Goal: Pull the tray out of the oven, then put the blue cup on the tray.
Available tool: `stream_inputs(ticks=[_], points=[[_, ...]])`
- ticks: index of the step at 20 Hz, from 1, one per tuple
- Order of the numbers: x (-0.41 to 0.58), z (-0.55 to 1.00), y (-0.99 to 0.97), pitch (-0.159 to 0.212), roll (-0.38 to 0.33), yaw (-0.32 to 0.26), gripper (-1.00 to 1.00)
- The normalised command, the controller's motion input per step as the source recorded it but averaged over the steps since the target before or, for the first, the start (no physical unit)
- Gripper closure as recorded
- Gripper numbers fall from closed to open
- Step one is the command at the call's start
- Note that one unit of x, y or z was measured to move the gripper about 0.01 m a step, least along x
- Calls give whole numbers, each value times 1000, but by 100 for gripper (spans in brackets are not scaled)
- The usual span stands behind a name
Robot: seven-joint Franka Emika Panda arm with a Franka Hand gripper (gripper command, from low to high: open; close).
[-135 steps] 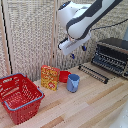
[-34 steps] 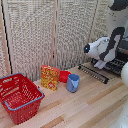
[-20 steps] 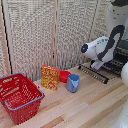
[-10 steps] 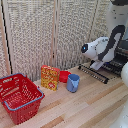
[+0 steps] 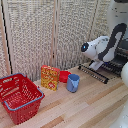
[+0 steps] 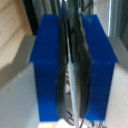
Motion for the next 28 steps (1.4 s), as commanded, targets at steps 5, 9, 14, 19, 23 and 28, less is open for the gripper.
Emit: stream_inputs(ticks=[5,9,14,19,23,28], points=[[439,-270,938,-3,-21,-35,100],[436,-254,941,0,-21,-33,100],[315,-297,985,-22,-26,-5,100],[329,-260,968,-22,-30,-4,100],[246,-58,839,-9,-70,0,100],[98,0,113,12,-18,28,-100]])
